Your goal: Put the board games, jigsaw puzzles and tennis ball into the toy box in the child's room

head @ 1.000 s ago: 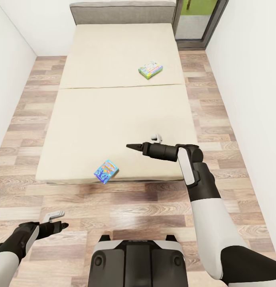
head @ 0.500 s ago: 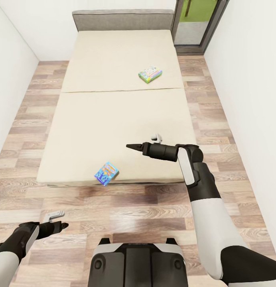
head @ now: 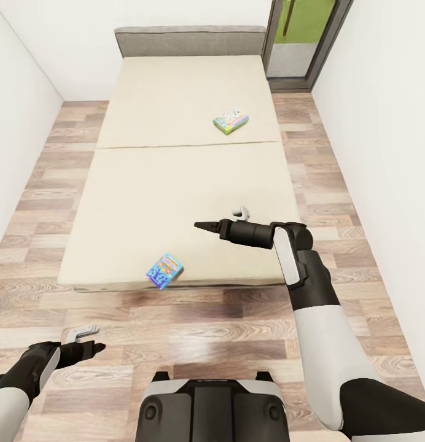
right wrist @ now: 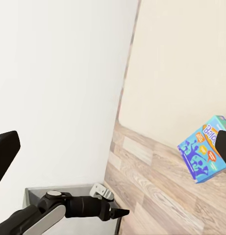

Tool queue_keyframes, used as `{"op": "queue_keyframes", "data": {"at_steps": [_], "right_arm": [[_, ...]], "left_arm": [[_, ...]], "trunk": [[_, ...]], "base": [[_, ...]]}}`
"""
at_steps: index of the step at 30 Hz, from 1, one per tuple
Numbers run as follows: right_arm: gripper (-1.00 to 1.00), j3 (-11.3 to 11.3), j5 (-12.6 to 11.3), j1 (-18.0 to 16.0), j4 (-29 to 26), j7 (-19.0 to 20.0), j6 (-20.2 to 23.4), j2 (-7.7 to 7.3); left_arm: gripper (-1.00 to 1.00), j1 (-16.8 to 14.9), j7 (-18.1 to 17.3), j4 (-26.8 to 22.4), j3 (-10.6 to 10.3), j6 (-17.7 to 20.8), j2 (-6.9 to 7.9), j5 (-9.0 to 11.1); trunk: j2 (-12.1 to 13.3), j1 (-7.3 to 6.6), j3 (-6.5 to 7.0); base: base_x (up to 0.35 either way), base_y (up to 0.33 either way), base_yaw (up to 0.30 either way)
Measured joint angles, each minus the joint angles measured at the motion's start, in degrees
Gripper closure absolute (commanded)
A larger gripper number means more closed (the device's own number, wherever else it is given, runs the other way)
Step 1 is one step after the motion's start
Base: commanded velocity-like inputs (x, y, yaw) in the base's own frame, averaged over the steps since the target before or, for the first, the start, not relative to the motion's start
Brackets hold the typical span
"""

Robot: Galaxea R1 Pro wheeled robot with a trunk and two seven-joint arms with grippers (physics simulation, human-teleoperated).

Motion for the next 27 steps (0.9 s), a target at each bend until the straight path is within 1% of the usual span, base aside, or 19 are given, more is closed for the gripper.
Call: {"op": "queue_keyframes", "data": {"at_steps": [23,25,27], "right_arm": [[-1.00,-0.07,0.26,0.03,0.12,-0.03,-0.06,0.00],[-1.00,-0.07,0.28,0.35,0.15,-0.23,-0.08,0.00],[-1.00,-0.07,0.32,1.23,0.14,-1.40,-0.11,0.00]], "left_arm": [[-1.00,0.03,0.00,0.00,0.00,0.00,0.00,0.00],[-1.00,0.03,0.00,0.00,0.00,0.00,0.00,0.00],[-1.00,0.01,0.00,0.00,0.00,0.00,0.00,0.00]], "trunk": [[0.00,0.00,2.14],[0.00,0.00,2.32],[0.00,0.00,2.51]], "base": [[0.000,0.000,0.000],[0.000,0.000,0.000],[0.000,0.000,0.000]]}}
